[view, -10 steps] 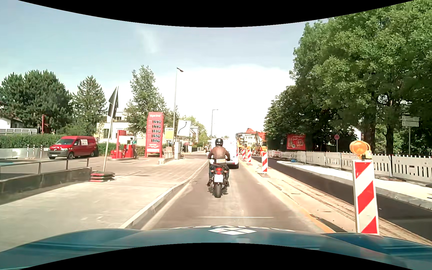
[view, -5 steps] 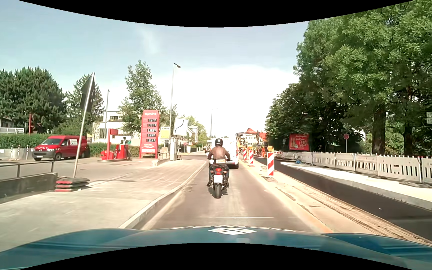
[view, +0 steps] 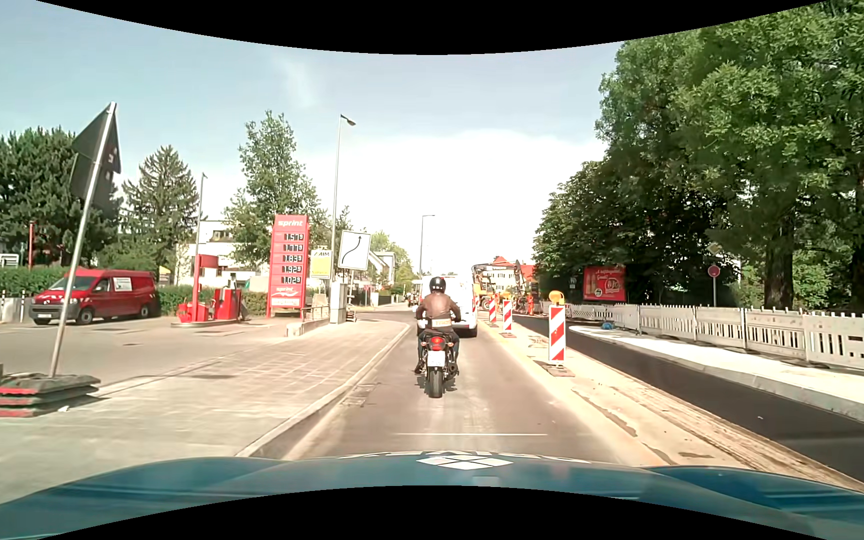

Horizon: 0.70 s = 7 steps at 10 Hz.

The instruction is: Follow the waypoints while adhering to traffic rules and regulations

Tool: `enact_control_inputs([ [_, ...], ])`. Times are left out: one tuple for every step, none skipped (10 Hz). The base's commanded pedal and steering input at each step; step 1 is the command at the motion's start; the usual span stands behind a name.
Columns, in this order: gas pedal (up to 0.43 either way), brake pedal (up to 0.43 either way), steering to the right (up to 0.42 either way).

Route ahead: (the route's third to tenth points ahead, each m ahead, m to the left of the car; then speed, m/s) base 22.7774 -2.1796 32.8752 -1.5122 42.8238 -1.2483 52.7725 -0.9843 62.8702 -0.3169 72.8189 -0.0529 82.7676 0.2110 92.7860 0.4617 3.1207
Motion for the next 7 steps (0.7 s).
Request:
enact_control_inputs([
  [0.000, 0.000, 0.003],
  [0.000, 0.000, 0.002],
  [0.000, 0.000, 0.002],
  [0.000, 0.000, 0.002],
  [0.000, 0.000, 0.002],
  [0.000, 0.000, 0.002],
  [0.000, 0.000, 0.002],
])
